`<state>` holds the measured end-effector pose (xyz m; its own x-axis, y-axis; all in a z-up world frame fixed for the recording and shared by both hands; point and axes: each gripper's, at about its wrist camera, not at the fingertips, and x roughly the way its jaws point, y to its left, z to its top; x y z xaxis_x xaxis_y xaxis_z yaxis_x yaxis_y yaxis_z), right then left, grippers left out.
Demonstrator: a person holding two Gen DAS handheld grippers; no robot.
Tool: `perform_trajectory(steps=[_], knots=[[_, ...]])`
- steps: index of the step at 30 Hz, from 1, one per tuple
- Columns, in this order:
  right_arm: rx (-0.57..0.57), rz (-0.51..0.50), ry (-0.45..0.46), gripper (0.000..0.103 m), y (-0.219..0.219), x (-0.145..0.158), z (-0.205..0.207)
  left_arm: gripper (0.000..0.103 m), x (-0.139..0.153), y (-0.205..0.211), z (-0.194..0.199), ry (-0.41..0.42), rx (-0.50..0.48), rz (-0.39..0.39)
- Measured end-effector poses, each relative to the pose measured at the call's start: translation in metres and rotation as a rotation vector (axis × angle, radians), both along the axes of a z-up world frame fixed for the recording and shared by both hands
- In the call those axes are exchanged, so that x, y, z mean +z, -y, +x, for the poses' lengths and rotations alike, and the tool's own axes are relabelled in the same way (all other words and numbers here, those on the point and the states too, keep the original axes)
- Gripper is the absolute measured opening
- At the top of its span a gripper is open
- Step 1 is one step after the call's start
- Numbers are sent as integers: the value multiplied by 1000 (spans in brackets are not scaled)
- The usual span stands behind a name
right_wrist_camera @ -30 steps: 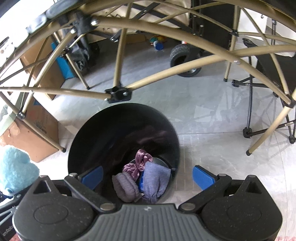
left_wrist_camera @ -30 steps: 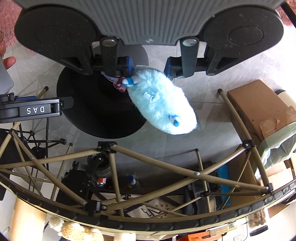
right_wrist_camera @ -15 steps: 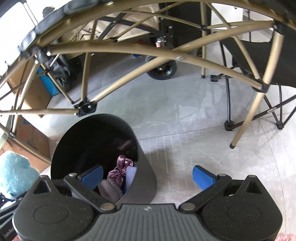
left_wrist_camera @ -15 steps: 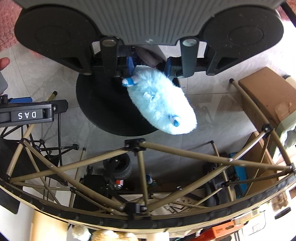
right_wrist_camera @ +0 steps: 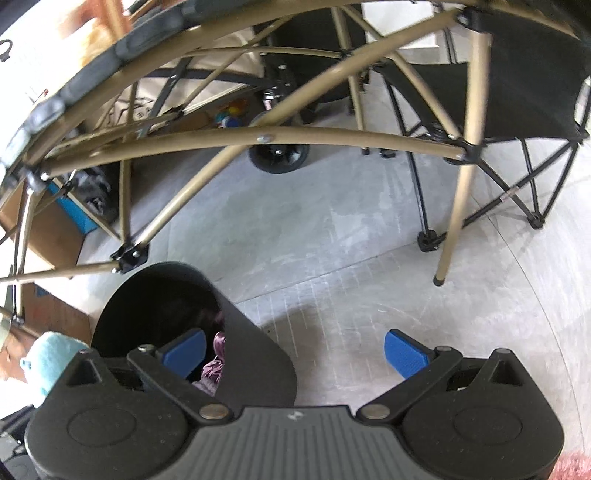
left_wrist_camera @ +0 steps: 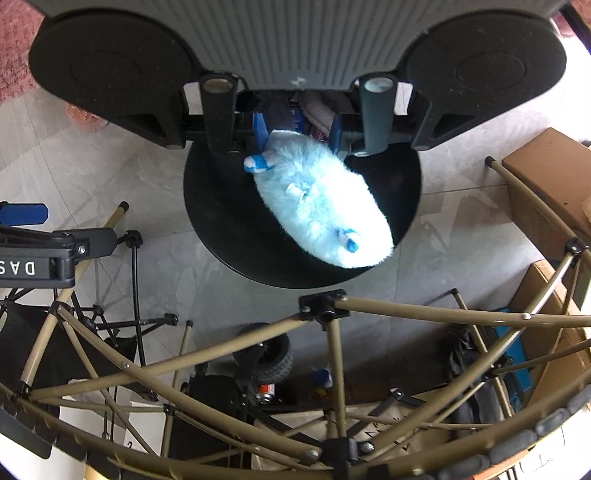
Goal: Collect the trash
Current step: 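Move the left tool over the bin and open it to drop the blue plush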
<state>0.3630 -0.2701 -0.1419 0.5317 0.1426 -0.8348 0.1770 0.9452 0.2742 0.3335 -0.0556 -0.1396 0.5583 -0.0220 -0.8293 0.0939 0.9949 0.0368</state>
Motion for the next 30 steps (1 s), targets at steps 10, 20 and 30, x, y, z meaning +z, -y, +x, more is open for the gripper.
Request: perform_trajectory(steps=[10, 20, 30], knots=[[-51, 14, -12, 103, 12, -6, 2, 33, -11, 11, 33, -61, 29, -33], [-80, -12, -51, 103, 16, -20, 4, 33, -33, 2, 64, -199, 118, -121], [-63, -8, -60, 103, 14, -23, 3, 32, -43, -4, 67, -240, 145, -135]])
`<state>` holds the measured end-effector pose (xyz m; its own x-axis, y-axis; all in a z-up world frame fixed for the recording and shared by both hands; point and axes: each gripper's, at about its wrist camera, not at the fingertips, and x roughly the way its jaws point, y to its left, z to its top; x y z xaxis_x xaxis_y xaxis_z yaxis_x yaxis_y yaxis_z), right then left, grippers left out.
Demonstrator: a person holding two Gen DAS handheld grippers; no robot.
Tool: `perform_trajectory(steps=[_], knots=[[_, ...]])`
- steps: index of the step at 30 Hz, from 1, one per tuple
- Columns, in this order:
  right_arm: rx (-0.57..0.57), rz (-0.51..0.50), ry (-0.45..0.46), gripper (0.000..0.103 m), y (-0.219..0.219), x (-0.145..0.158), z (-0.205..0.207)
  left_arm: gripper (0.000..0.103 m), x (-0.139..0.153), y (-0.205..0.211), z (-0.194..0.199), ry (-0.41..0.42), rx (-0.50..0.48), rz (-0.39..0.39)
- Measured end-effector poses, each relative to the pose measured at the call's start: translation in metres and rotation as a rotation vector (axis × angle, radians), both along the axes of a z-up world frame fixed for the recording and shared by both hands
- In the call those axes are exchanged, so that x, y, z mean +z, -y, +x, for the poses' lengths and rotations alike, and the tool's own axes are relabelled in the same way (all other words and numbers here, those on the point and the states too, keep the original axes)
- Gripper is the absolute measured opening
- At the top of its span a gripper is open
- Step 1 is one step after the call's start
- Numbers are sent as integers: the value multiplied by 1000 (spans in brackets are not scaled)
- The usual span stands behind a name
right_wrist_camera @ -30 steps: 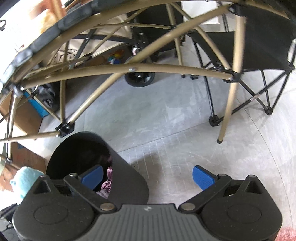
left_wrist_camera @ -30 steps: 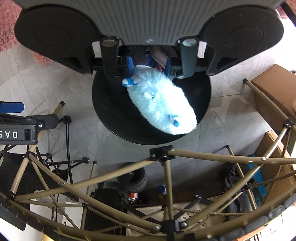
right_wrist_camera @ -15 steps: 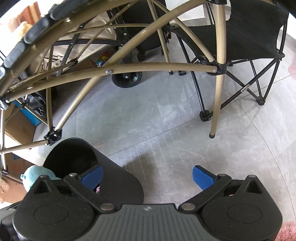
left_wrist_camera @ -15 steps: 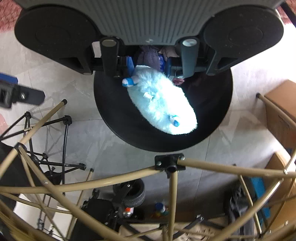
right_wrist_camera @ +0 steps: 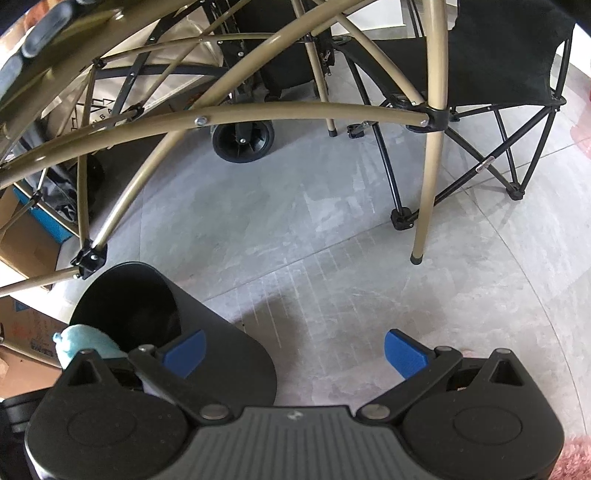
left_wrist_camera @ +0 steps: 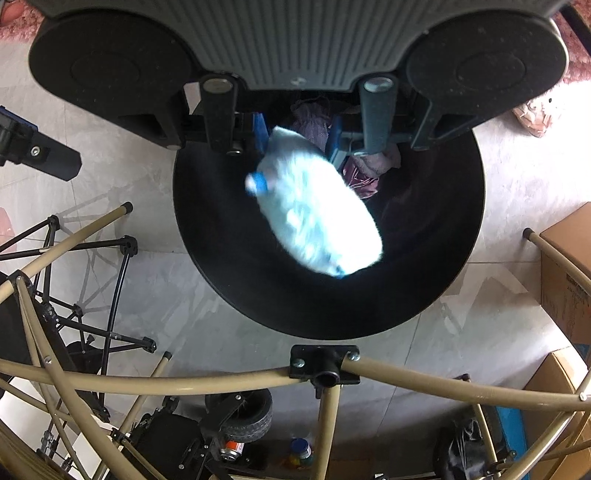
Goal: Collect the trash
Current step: 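Move the left tool over the bin and open it to drop the blue plush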
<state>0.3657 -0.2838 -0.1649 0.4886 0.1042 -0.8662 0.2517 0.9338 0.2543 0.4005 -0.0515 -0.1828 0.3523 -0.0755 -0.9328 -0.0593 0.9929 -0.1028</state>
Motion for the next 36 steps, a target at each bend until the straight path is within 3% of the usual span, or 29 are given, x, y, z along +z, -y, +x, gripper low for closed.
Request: perform_trajectory(steps=[4, 5, 9, 11, 22, 36], knots=[[0, 1, 6, 103, -1, 2, -1, 32, 0, -1, -1, -6, 4, 0], [1, 1, 6, 103, -1, 2, -2, 37, 1, -1, -1, -8, 5, -4], [3, 3, 8, 103, -1, 2, -2, 90, 5, -3, -3, 5, 24, 4], [2, 4, 11, 103, -1, 3, -3, 102, 7, -4, -5, 17, 42, 14], [10, 10, 11, 103, -4, 3, -3, 103, 3, -13, -4, -25, 87, 21], [19, 24, 25, 103, -4, 8, -6, 103, 10, -14, -9, 5, 84, 19]])
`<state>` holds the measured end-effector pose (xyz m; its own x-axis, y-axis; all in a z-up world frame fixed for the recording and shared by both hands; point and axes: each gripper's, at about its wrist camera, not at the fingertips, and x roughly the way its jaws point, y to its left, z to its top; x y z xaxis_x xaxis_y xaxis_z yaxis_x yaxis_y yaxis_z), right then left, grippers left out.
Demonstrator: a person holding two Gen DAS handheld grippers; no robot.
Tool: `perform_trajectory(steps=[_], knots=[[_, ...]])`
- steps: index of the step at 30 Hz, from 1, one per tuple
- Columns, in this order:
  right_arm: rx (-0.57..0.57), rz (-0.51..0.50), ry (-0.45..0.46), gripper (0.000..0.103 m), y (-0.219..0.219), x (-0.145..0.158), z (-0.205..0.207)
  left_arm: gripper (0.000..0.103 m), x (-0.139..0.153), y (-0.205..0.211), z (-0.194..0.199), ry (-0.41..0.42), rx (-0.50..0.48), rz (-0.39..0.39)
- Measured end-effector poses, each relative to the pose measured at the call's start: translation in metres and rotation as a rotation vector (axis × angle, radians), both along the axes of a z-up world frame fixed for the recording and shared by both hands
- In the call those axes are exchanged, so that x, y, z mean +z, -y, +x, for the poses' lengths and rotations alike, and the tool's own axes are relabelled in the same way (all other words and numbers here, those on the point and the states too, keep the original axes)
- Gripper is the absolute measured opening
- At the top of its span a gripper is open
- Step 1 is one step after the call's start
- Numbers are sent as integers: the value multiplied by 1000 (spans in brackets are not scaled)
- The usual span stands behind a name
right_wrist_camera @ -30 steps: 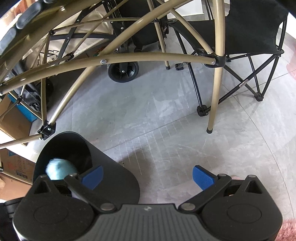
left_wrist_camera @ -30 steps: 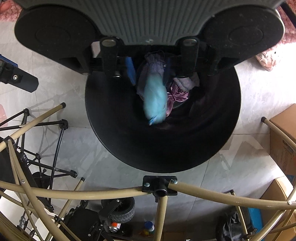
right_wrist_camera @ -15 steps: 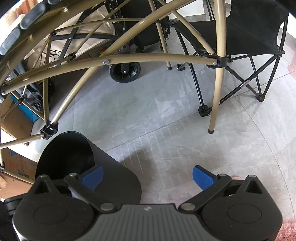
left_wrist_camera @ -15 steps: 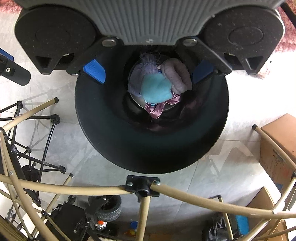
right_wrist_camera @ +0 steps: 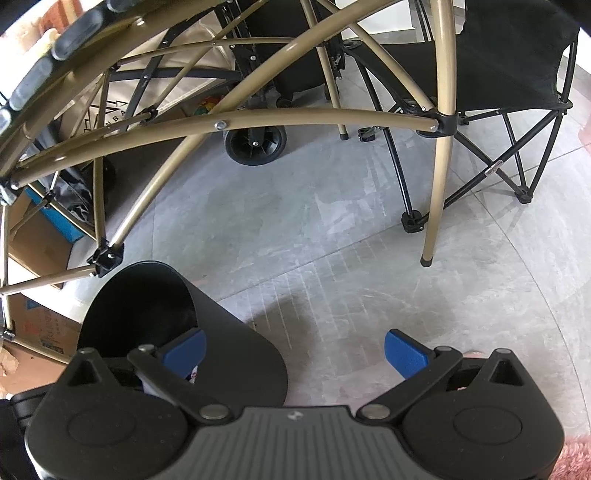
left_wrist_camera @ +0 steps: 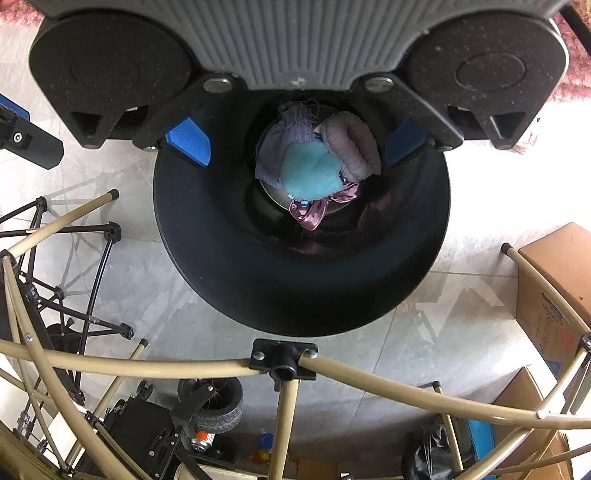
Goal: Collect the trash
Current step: 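Move the left tool over the bin and open it to drop the blue plush, then raise both tools from the bin back up to the table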
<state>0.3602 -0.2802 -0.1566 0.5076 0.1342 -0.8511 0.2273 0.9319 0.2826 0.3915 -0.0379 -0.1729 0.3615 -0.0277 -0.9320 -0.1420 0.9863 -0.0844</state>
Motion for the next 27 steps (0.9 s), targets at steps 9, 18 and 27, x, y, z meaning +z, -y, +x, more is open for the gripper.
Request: perform_trajectory(steps=[9, 18, 27], knots=[[28, -8, 37, 103, -6, 12, -3, 103, 16, -1, -9, 58, -12, 0], [41, -18, 127, 103, -13, 33, -14, 103, 54, -4, -28, 216, -20, 39], [51, -17, 264, 103, -23, 66, -30, 103, 92, -9, -52, 378, -39, 68]])
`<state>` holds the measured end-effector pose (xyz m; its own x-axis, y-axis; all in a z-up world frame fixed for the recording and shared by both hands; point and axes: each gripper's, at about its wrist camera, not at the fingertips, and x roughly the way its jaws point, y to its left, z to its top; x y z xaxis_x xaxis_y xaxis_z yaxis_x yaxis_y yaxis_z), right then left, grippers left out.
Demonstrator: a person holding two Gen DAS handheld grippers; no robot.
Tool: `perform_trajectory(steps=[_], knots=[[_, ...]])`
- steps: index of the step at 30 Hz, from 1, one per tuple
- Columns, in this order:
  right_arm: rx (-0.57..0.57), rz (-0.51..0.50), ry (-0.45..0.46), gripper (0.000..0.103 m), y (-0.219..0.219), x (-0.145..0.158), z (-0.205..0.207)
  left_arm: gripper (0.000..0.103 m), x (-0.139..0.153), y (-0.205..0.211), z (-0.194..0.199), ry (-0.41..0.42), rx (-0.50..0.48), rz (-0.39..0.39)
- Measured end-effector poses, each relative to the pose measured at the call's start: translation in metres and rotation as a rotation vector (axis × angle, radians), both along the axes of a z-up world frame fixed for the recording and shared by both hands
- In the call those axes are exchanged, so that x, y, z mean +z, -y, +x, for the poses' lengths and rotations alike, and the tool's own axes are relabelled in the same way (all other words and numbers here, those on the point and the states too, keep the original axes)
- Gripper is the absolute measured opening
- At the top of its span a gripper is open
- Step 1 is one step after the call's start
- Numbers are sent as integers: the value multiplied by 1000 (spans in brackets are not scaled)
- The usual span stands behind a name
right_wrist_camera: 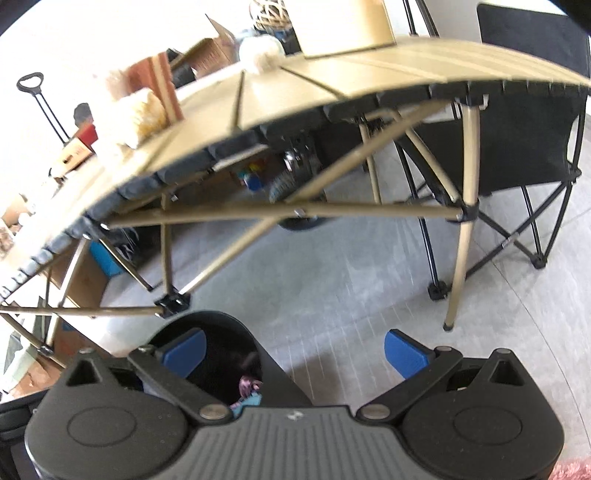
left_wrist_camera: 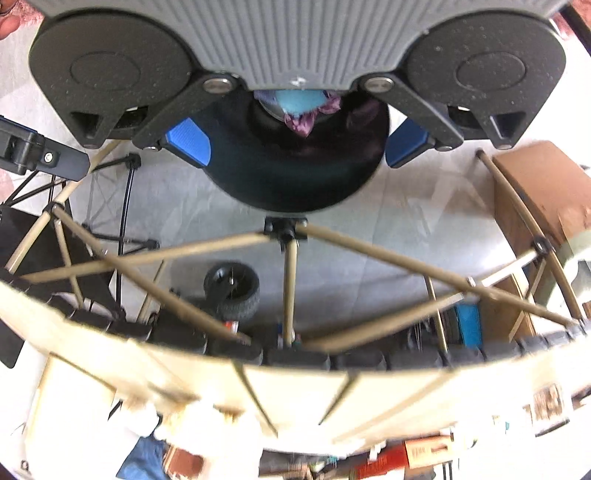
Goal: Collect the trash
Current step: 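Raise both tools from the bin back up to the table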
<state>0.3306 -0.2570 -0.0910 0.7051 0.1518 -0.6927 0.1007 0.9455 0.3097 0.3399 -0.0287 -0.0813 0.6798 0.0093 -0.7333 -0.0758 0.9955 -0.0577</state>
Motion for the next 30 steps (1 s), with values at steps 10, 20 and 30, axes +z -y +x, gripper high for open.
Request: perform_trajectory(steps=[10, 20, 30], knots=[[27, -42, 224, 103, -20, 45, -24, 103, 39, -7, -25, 176, -22, 4], [50, -75, 523, 103, -28, 94, -32, 103, 82, -5, -33, 373, -46, -5], [33, -173, 698, 103, -29, 126, -5, 103, 109, -12, -3, 451, -10, -10]])
